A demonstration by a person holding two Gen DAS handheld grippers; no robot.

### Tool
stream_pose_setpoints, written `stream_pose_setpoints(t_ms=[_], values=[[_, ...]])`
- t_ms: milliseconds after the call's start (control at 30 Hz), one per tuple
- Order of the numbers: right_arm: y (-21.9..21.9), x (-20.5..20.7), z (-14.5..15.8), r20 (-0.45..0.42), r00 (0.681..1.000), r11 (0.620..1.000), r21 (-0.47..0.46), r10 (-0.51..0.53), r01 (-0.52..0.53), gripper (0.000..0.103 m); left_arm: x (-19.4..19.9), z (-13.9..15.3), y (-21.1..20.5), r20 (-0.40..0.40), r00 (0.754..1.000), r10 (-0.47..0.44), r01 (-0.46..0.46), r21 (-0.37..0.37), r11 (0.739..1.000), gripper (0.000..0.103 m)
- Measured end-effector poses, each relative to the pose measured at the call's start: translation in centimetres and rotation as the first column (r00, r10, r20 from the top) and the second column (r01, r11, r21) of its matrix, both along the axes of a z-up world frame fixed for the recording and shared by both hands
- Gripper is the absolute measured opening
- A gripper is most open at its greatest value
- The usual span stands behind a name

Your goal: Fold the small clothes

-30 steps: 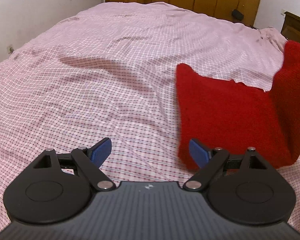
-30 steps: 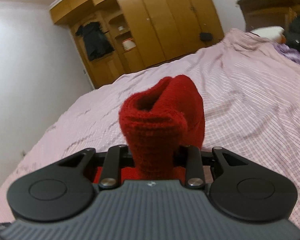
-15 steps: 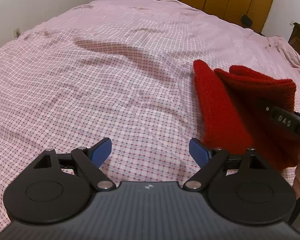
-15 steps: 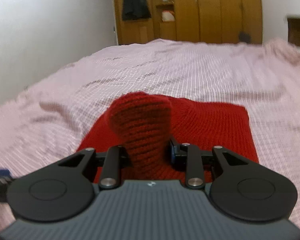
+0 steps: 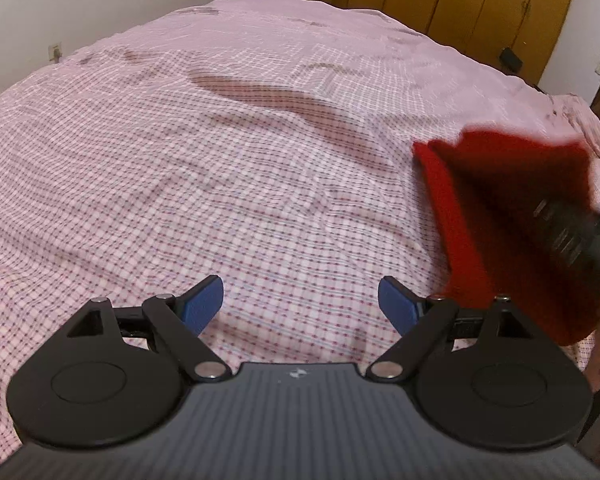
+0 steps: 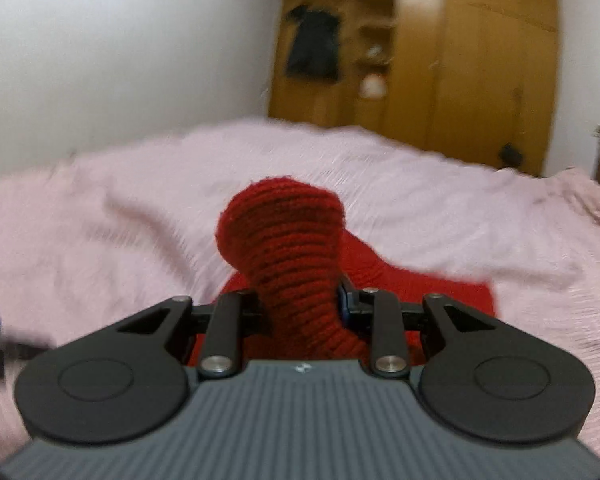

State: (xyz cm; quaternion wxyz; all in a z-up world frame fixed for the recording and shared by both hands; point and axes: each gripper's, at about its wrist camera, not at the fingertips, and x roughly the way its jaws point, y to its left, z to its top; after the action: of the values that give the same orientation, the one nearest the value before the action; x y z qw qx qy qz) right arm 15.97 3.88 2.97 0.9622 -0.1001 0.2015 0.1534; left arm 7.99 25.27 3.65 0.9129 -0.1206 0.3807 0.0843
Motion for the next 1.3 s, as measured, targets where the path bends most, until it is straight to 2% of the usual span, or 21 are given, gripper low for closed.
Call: stream_pose_setpoints(t_ms=[100, 133, 267, 467, 600, 733, 800, 867, 933, 1067, 1300], values=[[0.9, -1.6, -0.7, 0.029, 1.000, 0.999, -0.051, -0.005, 0.007, 0.038, -0.6, -0.1, 0.5, -0.006, 1.000, 0.006, -0.006, 0.001, 1.000, 0.089], [0.9, -2.1, -0.5, 0.025, 1.000, 0.999, -0.045, -0.002, 0.004, 0.043, -0.7, -0.1, 0.6, -0.007, 1.000, 0.006, -0.006, 0.005, 1.000, 0.089], [0.5, -3.9, 1.0, 0.000, 0.999, 0.999, 0.009, 0.041, -0.041, 0.053, -1.0, 0.2, 0.8, -0.007, 1.000, 0.005, -0.005, 0.007, 1.000, 0.089], [-1.2, -6.1, 3.2, -0.066, 0.996, 0.986, 0.160, 0.058, -0.047, 0.052, -1.2, 1.4, -0.2, 0.020, 0.999, -0.034, 0.033, 0.016, 0.999, 0.089], [-4.8, -6.9, 4.8, -0.156, 0.985, 0.931, 0.365, 0.074, -0.012, 0.052, -1.1, 2.4, -1.1, 0.025, 0.998, -0.061, 0.060, 0.032, 0.998, 0.089], [-7.9, -7.7, 6.1, -0.194, 0.977, 0.879, 0.476, 0.086, 0.017, 0.053, -1.2, 3.7, -2.4, 0.053, 0.995, -0.089, 0.087, 0.044, 0.995, 0.089], [-9.5, -7.9, 6.6, -0.200, 0.977, 0.862, 0.505, 0.075, 0.037, 0.053, -1.2, 4.3, -3.1, 0.082, 0.990, -0.116, 0.113, 0.045, 0.993, 0.089], [-10.9, -8.1, 7.0, -0.198, 0.979, 0.850, 0.524, 0.058, 0.055, 0.064, -1.0, 4.9, -3.9, 0.089, 0.987, -0.137, 0.133, 0.045, 0.990, 0.089], [-12.3, -8.1, 7.1, -0.192, 0.981, 0.839, 0.539, 0.033, 0.077, 0.068, -0.6, 5.4, -4.6, 0.095, 0.983, -0.158, 0.155, 0.040, 0.987, 0.089], [-14.5, -7.8, 6.5, -0.208, 0.978, 0.821, 0.553, -0.030, 0.142, 0.068, 0.2, 6.4, -6.1, 0.115, 0.974, -0.196, 0.194, 0.027, 0.981, 0.089], [-18.2, -6.1, 4.4, -0.281, 0.954, 0.748, 0.611, -0.103, 0.260, 0.069, 2.4, 8.1, -8.7, 0.137, 0.958, -0.253, 0.248, 0.050, 0.967, 0.089]])
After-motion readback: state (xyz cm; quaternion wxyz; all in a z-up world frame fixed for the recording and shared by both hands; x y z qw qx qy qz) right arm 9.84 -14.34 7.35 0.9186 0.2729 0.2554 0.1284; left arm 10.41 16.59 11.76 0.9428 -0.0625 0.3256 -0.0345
